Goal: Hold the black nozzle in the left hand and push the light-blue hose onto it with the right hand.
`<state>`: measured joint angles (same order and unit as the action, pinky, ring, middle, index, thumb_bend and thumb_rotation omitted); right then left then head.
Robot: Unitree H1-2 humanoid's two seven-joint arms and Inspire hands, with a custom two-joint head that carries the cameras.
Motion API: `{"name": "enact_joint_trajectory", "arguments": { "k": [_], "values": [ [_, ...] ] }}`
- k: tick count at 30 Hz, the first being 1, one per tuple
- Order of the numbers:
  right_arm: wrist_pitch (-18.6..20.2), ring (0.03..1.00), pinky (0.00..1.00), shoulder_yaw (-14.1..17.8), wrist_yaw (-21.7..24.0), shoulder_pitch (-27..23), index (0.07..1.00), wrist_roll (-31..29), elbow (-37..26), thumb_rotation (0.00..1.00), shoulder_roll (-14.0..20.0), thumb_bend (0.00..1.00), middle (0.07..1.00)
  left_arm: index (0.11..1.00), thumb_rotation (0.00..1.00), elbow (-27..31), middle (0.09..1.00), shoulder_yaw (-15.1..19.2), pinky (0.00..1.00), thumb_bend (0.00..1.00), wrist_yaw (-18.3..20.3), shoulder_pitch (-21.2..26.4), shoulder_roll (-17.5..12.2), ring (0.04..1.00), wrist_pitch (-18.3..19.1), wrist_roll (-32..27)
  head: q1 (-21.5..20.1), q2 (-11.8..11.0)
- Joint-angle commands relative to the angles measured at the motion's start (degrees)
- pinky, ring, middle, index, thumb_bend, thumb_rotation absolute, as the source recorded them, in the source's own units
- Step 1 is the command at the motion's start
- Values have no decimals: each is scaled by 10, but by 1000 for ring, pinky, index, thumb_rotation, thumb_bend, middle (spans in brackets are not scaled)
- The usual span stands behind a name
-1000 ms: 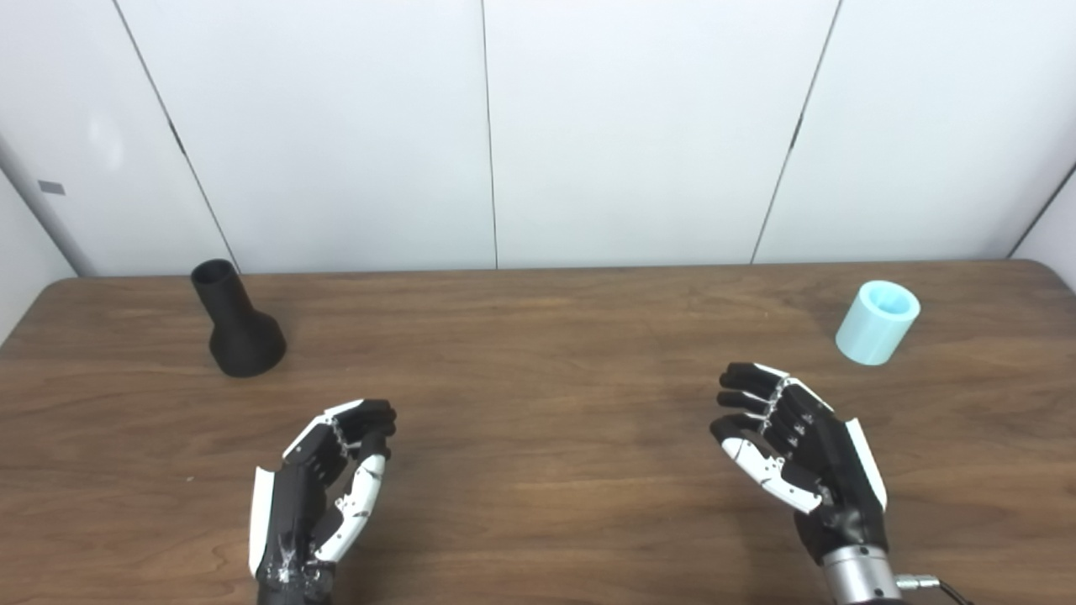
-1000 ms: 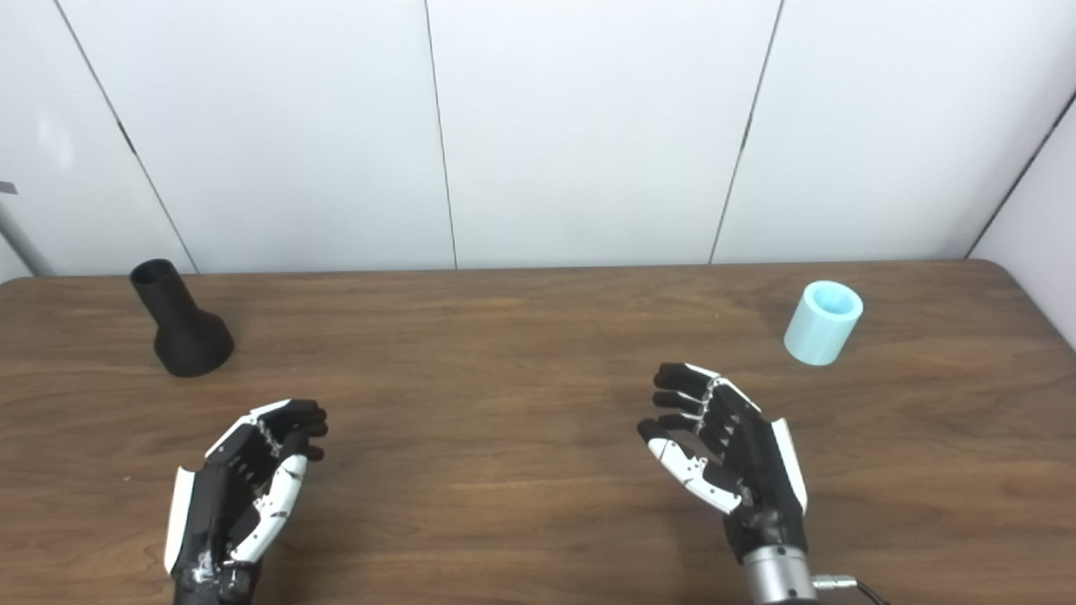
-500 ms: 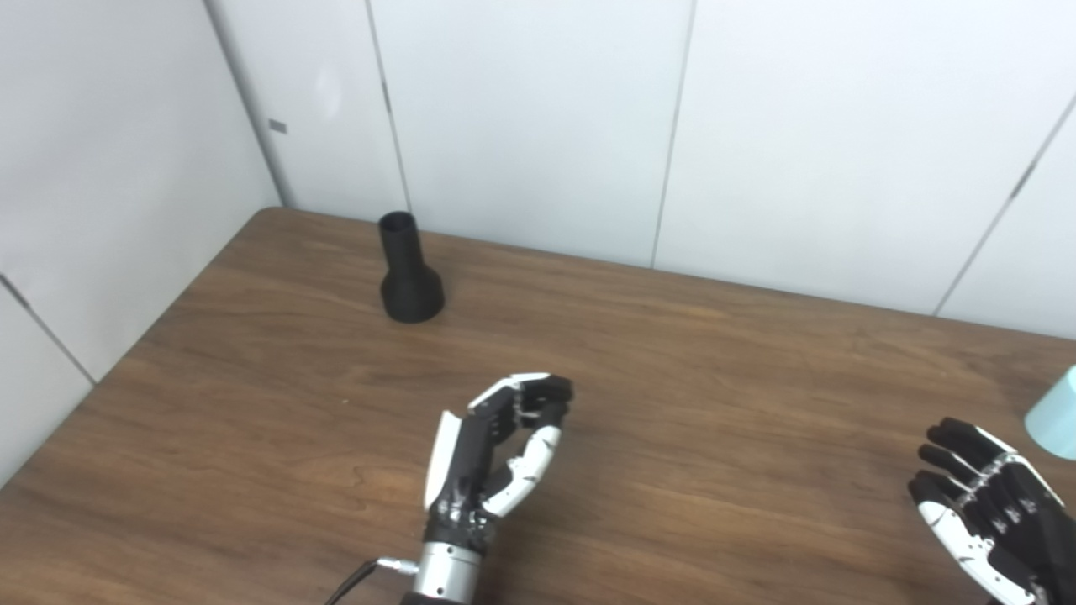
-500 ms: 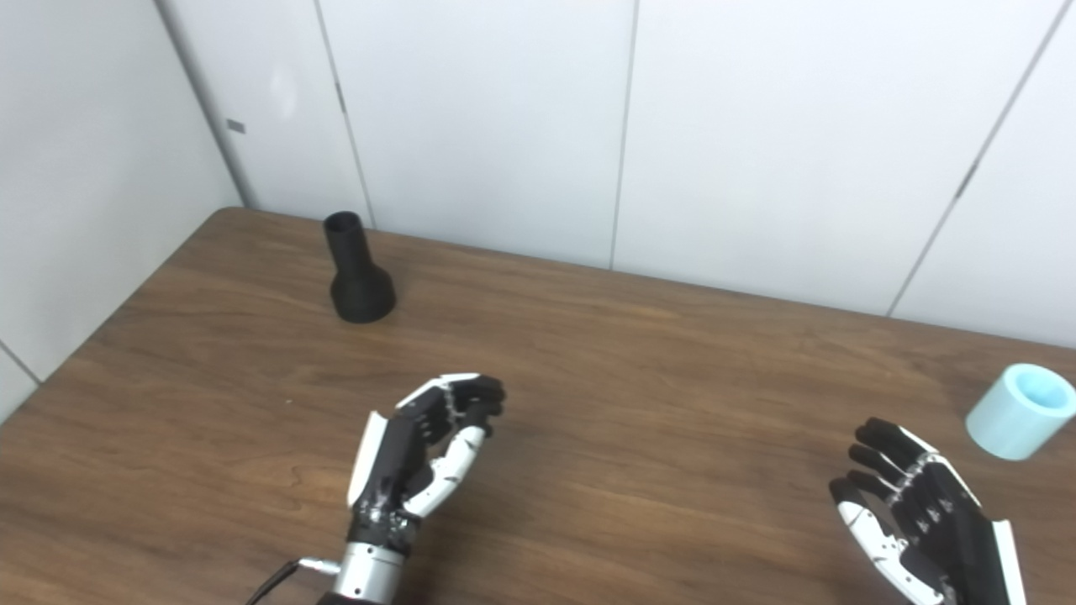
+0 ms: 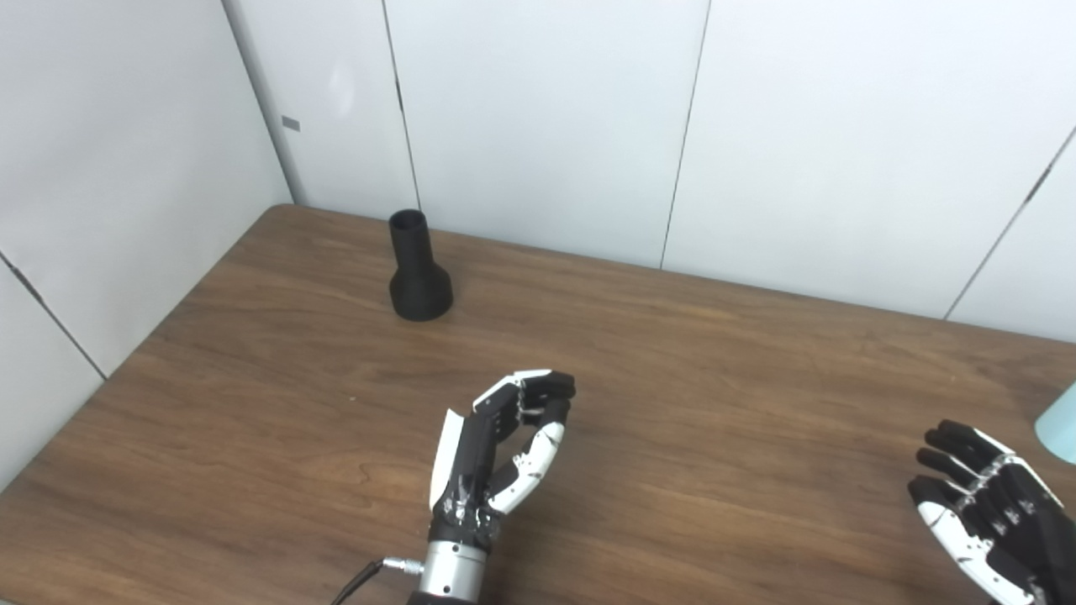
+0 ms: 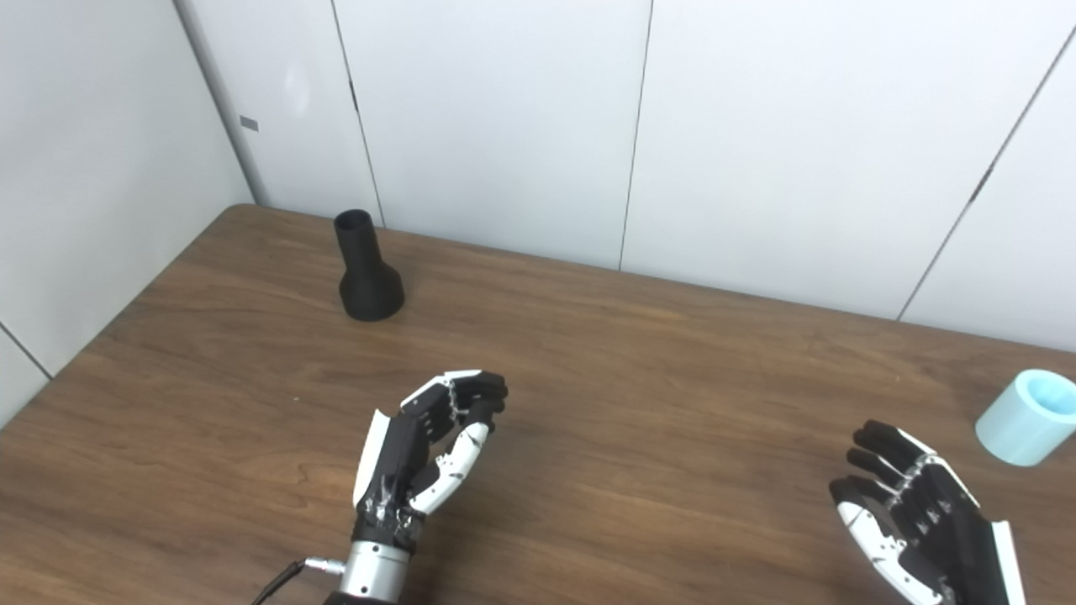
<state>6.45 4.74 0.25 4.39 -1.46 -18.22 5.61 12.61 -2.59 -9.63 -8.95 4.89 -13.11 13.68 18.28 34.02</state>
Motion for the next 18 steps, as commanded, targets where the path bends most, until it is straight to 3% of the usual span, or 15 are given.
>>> {"name": "enact_joint_trajectory", "arguments": {
  "k": [1, 3, 6, 10, 14, 18],
  "values": [
    [-9, 723, 637, 3, 0, -16, 710, 0, -23, 0, 2, 173, 738, 687, 370, 19, 684, 8, 549, 522, -15, 3, 14, 654, 8, 13, 1, 1],
    [-10, 716, 626, 3, 0, -17, 706, -5, -22, 0, 0, 168, 734, 729, 364, 30, 723, 16, 588, 676, -21, 5, 15, 692, 28, 23, 1, -1],
    [-15, 708, 618, 4, 0, -19, 701, -6, -19, 0, -1, 167, 727, 850, 378, 38, 834, 28, 777, 804, -29, 12, 10, 816, 55, 50, 8, 1],
    [0, 715, 628, 3, -1, -20, 706, -3, -26, 0, -1, 158, 731, 946, 433, -8, 937, 61, 943, 923, -61, 34, -12, 947, 37, 73, 12, -1],
    [1, 704, 611, -1, -1, -21, 696, 4, -31, 0, -2, 149, 719, 995, 409, 18, 988, 82, 945, 946, -50, 54, -30, 983, 69, 61, 12, -2],
    [7, 700, 604, -2, -1, -23, 691, 0, -34, 0, -3, 144, 715, 1000, 389, 25, 1000, 112, 926, 965, -42, 67, -66, 997, 77, 27, 15, -3]
  ]
}}
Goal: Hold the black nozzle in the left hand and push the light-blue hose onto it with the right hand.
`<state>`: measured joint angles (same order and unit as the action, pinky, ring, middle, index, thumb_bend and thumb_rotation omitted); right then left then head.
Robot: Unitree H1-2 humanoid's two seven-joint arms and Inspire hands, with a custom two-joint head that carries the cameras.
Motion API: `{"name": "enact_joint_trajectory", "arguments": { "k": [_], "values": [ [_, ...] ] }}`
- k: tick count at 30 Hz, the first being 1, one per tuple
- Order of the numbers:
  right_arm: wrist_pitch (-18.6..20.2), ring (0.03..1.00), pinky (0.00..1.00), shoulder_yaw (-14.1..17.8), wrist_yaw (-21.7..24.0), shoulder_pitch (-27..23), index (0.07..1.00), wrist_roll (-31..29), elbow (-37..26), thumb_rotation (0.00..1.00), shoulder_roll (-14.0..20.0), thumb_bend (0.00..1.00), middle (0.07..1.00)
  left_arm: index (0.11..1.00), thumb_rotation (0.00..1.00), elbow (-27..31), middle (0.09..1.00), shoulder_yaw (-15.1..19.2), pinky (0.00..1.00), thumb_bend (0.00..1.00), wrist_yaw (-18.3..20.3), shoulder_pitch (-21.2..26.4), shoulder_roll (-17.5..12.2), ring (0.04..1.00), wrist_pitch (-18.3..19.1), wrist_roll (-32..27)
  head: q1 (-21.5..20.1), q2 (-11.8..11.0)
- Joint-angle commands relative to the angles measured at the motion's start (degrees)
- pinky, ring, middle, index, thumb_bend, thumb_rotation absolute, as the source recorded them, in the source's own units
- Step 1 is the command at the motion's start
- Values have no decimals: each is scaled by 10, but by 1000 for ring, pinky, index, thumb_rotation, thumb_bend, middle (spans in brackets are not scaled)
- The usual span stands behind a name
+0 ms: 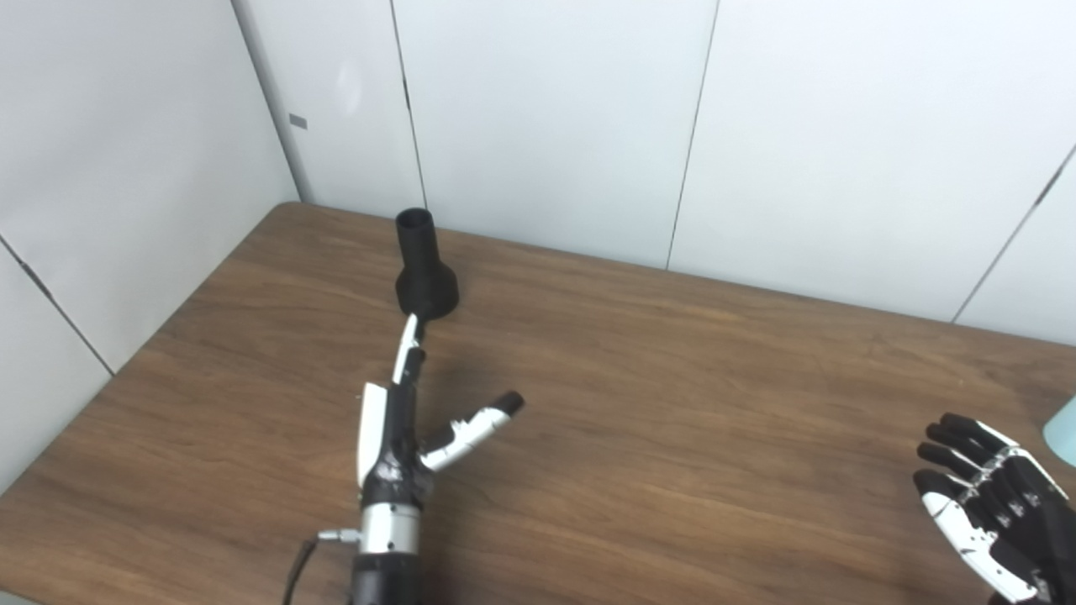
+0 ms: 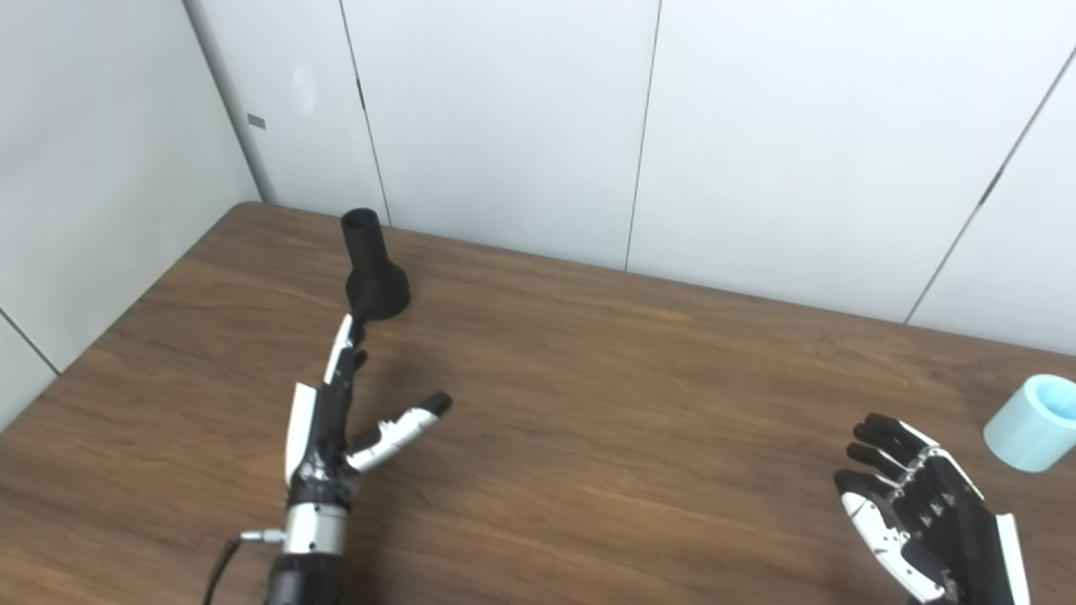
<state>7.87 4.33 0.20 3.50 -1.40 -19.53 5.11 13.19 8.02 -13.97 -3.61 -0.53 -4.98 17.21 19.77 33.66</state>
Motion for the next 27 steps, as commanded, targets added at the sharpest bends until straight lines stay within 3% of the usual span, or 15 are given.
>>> {"name": "enact_joint_trajectory", "arguments": {
  "k": [1, 3, 8, 19, 23, 27],
  "values": [
    [-9, 699, 603, 3, 1, -15, 689, -2, -19, 0, 2, 143, 714, 1000, 388, 18, 999, 13, 940, 959, 0, 17, -20, 993, -4, -6, 2, 0],
    [-11, 701, 606, 4, 2, -17, 691, -7, -15, 0, 2, 137, 716, 1000, 397, 14, 995, 27, 948, 954, 5, 26, -39, 985, -3, -18, 4, -2],
    [-16, 708, 612, 3, 1, -21, 694, -6, -9, 0, 2, 130, 721, 1000, 418, 19, 1000, 50, 999, 1000, 26, 46, -75, 1000, 45, -36, 13, -9],
    [-13, 698, 602, 8, 4, -30, 689, -14, 3, 0, 7, 111, 715, 1000, 448, -43, 998, 60, 1000, 1000, 11, 100, -112, 1000, 93, 1, 41, -23],
    [-4, 703, 605, 11, 3, -33, 686, -18, 3, 0, 8, 107, 716, 1000, 430, -74, 995, 59, 960, 1000, 9, 116, -127, 997, 91, 6, 51, -27],
    [-3, 699, 599, 14, 5, -37, 678, -22, 7, 0, 12, 117, 712, 1000, 443, -116, 995, 53, 938, 1000, 46, 126, -153, 994, 79, -32, 66, -32]
  ]
}}
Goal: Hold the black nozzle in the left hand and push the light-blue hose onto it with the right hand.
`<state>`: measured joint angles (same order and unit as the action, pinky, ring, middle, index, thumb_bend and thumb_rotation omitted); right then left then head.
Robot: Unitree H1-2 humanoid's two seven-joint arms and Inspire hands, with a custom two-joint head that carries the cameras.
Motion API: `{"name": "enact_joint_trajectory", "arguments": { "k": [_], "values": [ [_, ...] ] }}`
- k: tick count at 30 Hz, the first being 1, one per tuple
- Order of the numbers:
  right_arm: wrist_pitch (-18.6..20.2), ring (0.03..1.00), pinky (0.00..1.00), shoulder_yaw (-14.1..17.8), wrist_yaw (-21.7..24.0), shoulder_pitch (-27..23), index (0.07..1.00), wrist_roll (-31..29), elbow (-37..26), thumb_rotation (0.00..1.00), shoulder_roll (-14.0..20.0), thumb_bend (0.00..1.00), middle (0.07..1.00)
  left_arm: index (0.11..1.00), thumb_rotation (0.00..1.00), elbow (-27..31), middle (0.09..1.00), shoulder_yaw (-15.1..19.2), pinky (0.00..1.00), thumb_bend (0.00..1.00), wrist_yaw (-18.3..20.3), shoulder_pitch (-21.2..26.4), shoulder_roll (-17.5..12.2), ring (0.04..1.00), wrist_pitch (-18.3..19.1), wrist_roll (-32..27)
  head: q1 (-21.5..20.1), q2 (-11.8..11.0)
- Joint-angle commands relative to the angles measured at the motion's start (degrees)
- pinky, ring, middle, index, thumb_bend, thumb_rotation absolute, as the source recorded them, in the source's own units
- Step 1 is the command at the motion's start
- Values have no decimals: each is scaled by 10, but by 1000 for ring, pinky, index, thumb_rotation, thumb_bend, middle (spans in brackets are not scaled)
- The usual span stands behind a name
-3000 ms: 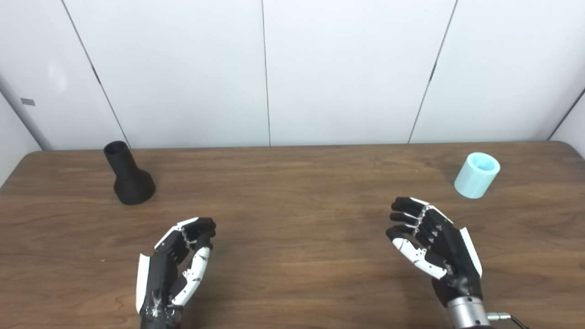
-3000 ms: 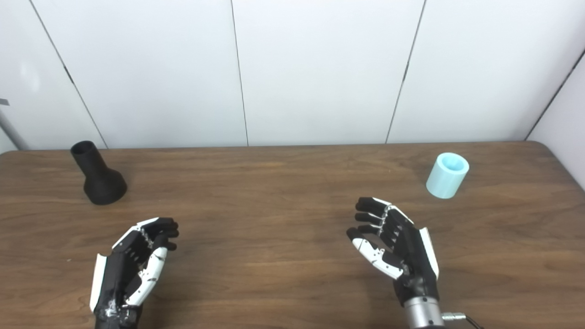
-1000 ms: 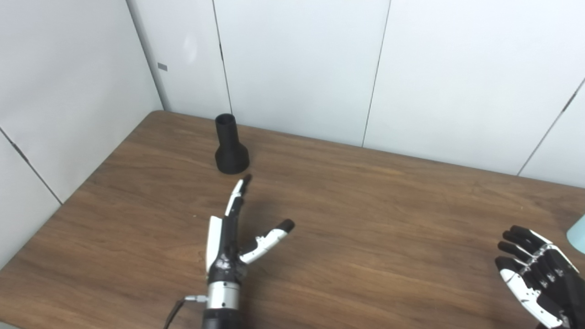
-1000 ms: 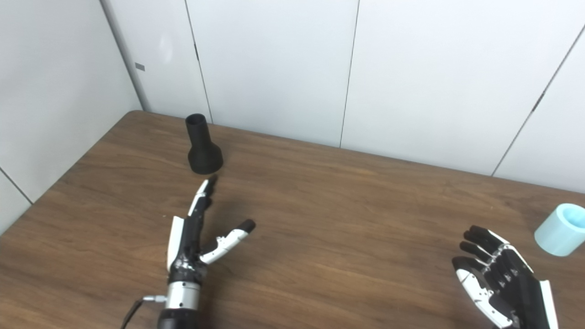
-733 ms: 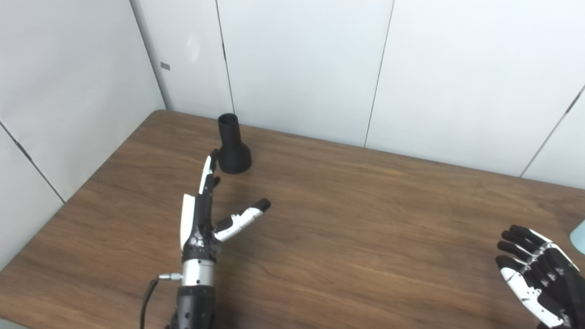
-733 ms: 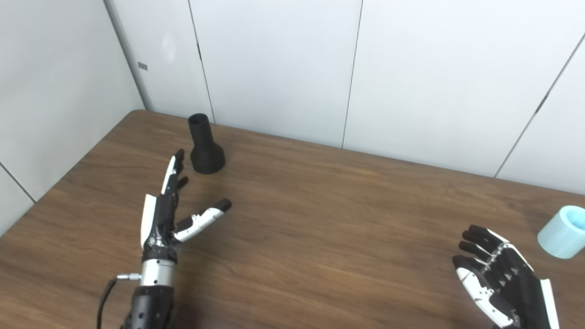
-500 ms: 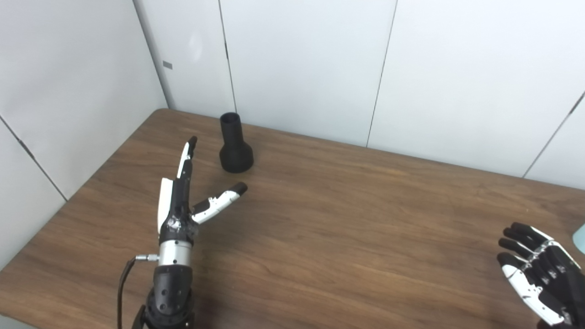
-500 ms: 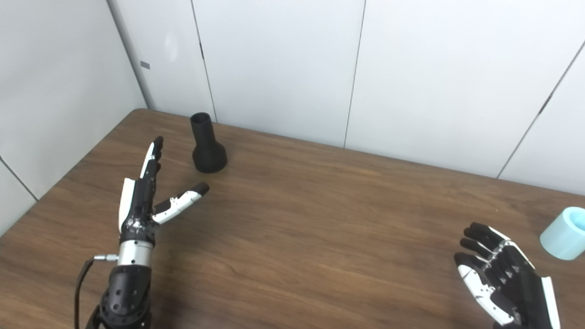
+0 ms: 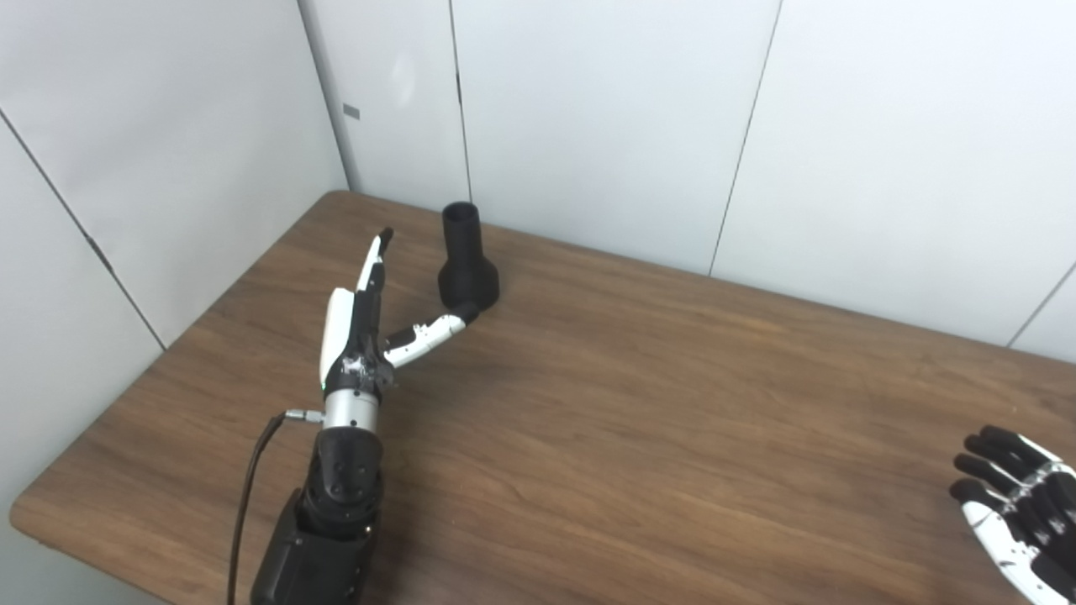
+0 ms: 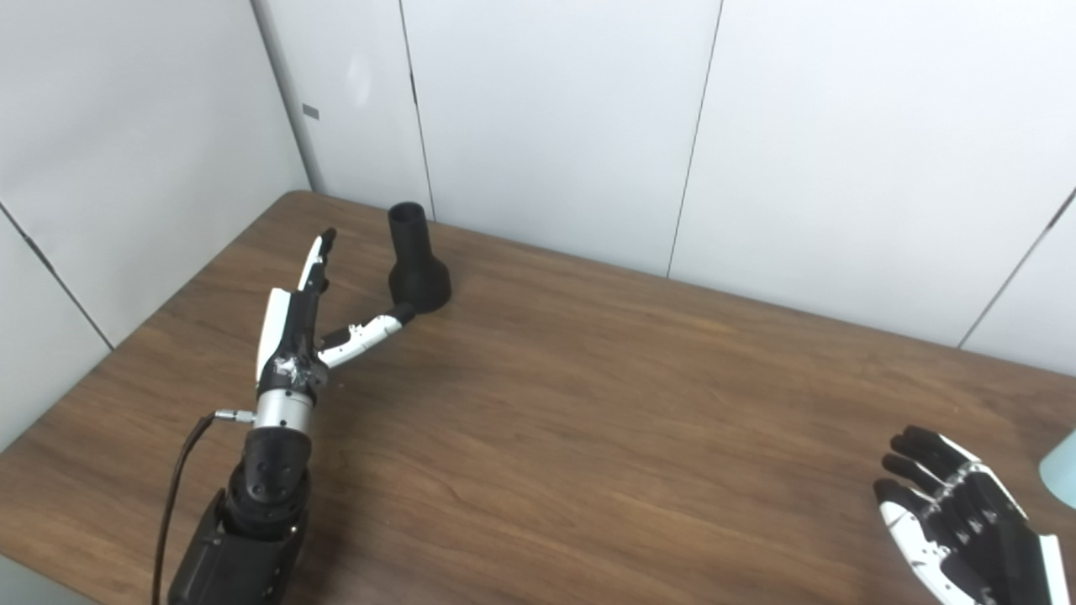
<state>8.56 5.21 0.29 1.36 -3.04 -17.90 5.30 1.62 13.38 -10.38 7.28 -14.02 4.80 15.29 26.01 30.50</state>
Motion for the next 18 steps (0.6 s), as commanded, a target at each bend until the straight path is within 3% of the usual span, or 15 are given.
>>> {"name": "enact_joint_trajectory", "arguments": {
  "k": [1, 7, 13, 18],
  "values": [
    [-12, 695, 591, 5, 5, -16, 675, -5, -9, 0, 11, 120, 711, 1000, 441, -10, 989, -2, 932, 1000, 18, 19, -23, 991, -23, -22, 6, -1],
    [-22, 678, 552, 9, 12, -18, 669, -11, 3, 0, 22, 126, 703, 1000, 430, -53, 983, -8, 914, 1000, 33, 31, -33, 982, -34, -48, 18, -5],
    [-31, 650, 502, 9, 11, -22, 638, -7, 13, 0, 27, 109, 682, 1000, 418, -105, 985, -17, 873, 1000, 27, 49, -44, 962, -47, -30, 27, -8],
    [-38, 646, 508, 11, 16, -25, 617, -6, 29, 259, 34, 169, 673, 1000, 417, -133, 978, -33, 887, 1000, 29, 63, -60, 958, -26, -19, 25, -10]
  ]
}}
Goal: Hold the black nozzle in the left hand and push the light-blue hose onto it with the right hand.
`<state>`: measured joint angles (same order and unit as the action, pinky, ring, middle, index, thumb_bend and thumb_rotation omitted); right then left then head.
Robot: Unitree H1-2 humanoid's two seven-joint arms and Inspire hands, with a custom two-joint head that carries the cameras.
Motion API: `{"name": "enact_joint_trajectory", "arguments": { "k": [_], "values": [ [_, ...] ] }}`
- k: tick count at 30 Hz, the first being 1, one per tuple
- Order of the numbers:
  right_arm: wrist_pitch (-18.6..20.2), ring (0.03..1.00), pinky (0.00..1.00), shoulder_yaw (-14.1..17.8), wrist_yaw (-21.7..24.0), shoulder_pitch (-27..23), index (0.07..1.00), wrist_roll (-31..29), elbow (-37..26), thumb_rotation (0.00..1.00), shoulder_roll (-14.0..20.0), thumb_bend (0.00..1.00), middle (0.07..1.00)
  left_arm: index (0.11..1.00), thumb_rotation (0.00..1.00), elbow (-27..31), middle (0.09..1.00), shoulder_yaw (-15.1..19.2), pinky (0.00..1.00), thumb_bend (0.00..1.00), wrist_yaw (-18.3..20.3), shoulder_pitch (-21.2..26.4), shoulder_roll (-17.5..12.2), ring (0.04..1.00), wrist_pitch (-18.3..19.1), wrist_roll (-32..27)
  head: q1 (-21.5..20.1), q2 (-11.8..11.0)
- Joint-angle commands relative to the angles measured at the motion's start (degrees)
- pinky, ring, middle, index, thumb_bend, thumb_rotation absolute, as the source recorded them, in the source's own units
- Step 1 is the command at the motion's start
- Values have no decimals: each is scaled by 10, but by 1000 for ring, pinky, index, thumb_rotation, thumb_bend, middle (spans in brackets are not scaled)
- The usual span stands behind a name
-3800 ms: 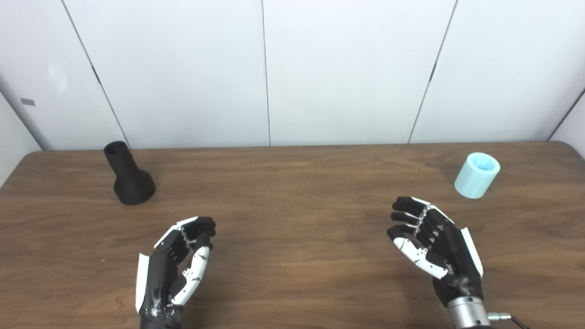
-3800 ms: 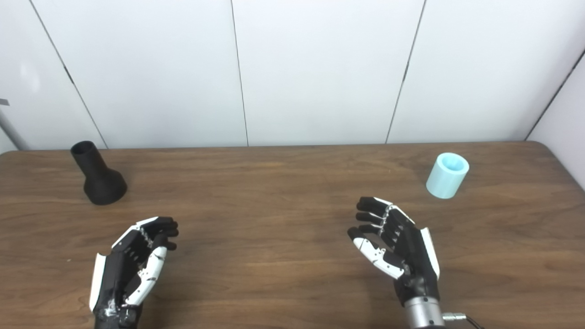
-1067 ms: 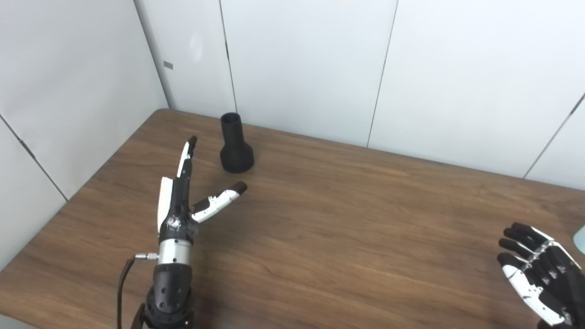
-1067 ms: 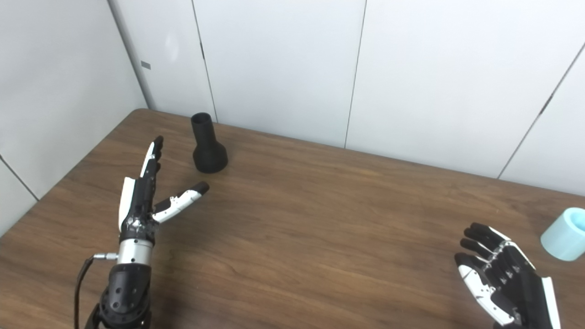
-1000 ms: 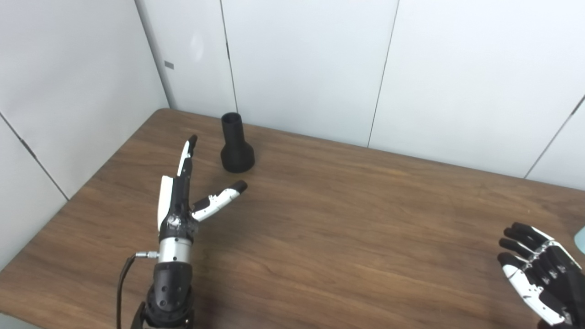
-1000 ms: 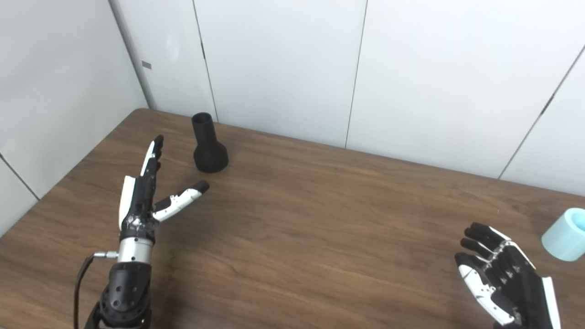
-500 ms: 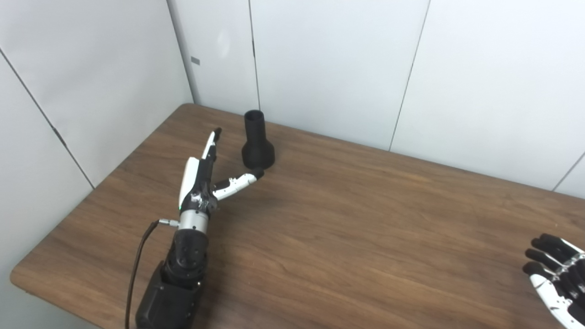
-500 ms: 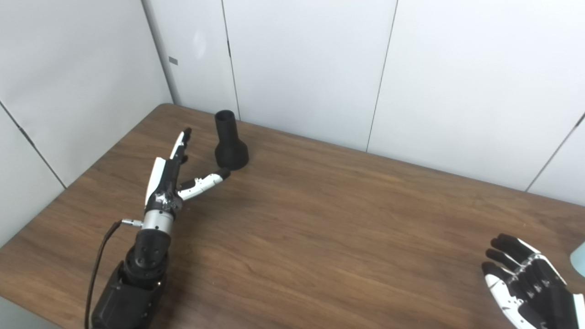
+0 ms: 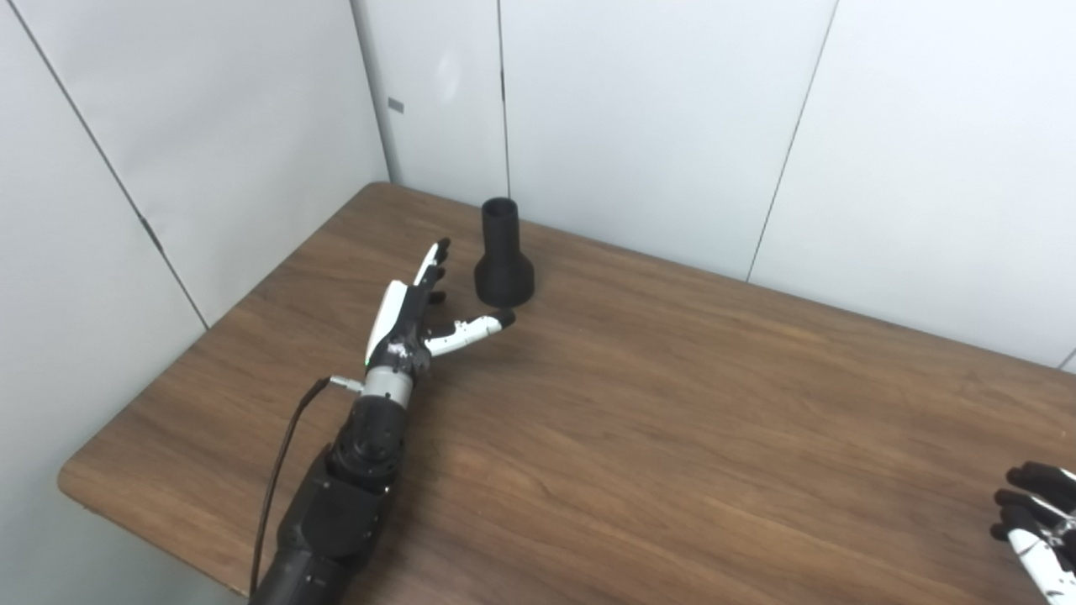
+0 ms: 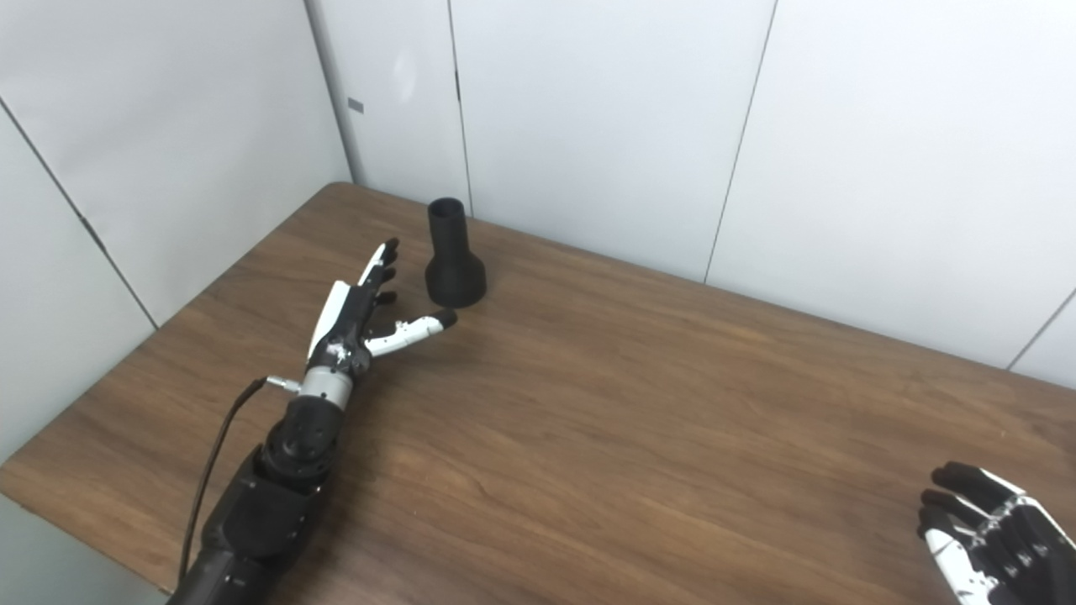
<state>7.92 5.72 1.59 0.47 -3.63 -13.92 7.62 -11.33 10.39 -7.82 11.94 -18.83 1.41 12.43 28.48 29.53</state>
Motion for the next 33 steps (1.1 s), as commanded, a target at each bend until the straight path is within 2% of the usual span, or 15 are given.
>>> {"name": "enact_joint_trajectory", "arguments": {
  "k": [1, 4, 10, 15, 19, 22, 23, 26, 28, 33],
  "values": [
    [-34, 644, 503, 6, 4, -16, 613, -1, -9, 282, 11, 179, 669, 1000, 411, -8, 985, -6, 907, 1000, 7, 20, -15, 971, 13, 7, 0, 0],
    [-36, 640, 497, 7, 5, -16, 610, -5, -7, 310, 12, 193, 667, 1000, 389, -18, 997, -11, 939, 1000, 13, 27, -20, 987, 26, 1, -2, -1],
    [-33, 633, 488, 7, 8, -14, 605, -4, -6, 365, 16, 231, 662, 1000, 342, -32, 990, -23, 918, 1000, 21, 40, -28, 975, 48, 10, -5, -4],
    [-32, 631, 477, 7, 8, -13, 601, -3, -8, 388, 18, 235, 661, 999, 358, -50, 965, -43, 896, 1000, 21, 52, -39, 954, 57, 31, -7, -5],
    [-29, 626, 477, 8, 9, -10, 599, -7, -12, 378, 18, 261, 658, 996, 363, -73, 958, -55, 877, 1000, 31, 64, -47, 942, 59, 33, -15, -4],
    [-25, 629, 479, 8, 10, -8, 605, -8, -15, 386, 20, 257, 662, 999, 322, -93, 963, -54, 849, 1000, 56, 72, -50, 944, 58, 8, -17, -5],
    [-25, 636, 486, 8, 12, -7, 610, -10, -15, 387, 21, 260, 667, 1000, 323, -100, 962, -54, 812, 1000, 63, 75, -51, 926, 58, 1, -17, -5],
    [-27, 640, 490, 8, 14, -5, 614, -9, -14, 381, 24, 258, 669, 1000, 254, -125, 968, -50, 814, 1000, 78, 84, -52, 924, 53, -25, -19, -6],
    [-26, 643, 492, 7, 15, -4, 618, -6, -16, 379, 26, 250, 672, 1000, 219, -135, 966, -54, 804, 1000, 78, 87, -53, 919, 45, -29, -23, -6],
    [-36, 653, 509, 9, 15, 0, 630, -7, -13, 359, 25, 245, 679, 980, 204, -155, 947, -68, 784, 1000, 66, 96, -57, 897, 42, -15, -25, -6]
  ]
}}
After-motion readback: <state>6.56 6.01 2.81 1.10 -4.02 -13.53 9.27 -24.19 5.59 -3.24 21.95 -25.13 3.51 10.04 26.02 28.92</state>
